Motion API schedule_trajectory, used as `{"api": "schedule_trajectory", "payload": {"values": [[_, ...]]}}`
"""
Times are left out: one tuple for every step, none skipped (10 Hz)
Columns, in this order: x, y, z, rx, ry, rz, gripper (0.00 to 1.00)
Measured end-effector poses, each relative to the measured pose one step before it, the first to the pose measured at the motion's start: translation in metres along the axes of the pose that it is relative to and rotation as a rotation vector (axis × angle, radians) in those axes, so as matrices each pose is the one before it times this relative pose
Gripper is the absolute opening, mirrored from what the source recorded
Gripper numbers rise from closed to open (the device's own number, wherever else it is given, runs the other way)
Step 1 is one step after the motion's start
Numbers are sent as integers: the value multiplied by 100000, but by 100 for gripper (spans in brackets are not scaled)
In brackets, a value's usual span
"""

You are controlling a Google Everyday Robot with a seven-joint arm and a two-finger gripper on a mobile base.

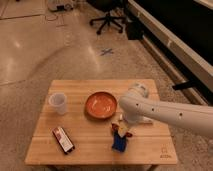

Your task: Place the pepper in the ceramic cup

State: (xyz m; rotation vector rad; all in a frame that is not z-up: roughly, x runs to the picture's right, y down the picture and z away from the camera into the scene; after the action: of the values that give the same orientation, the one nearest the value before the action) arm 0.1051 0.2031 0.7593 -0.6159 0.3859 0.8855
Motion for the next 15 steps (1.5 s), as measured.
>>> {"api": "schedule_trajectory", "payload": {"values": [[-647,808,586,-1104,318,-1478,80],[-563,526,463,-814,-47,-1117,80],[-500,244,345,-545,-567,-545,80],[-542,75,473,-466,-959,-457,80],[-342,30,250,-265,-767,-368,79],[-228,-70,168,124,-616,-398,76],[-274,-160,186,296,-824,-401,65],[-91,-193,192,445,-241,-183,55],[-13,-220,230,468,-29,-76,46],[103,-304,356,732,420,-33,35],[76,-168,249,547,475,25,26],[28,-81,253,638,562,-284,16],[47,34,241,452,665,-359,7],[120,4,183,484,732,-174,1],[95,66,-91,333,254,-179,0]]}}
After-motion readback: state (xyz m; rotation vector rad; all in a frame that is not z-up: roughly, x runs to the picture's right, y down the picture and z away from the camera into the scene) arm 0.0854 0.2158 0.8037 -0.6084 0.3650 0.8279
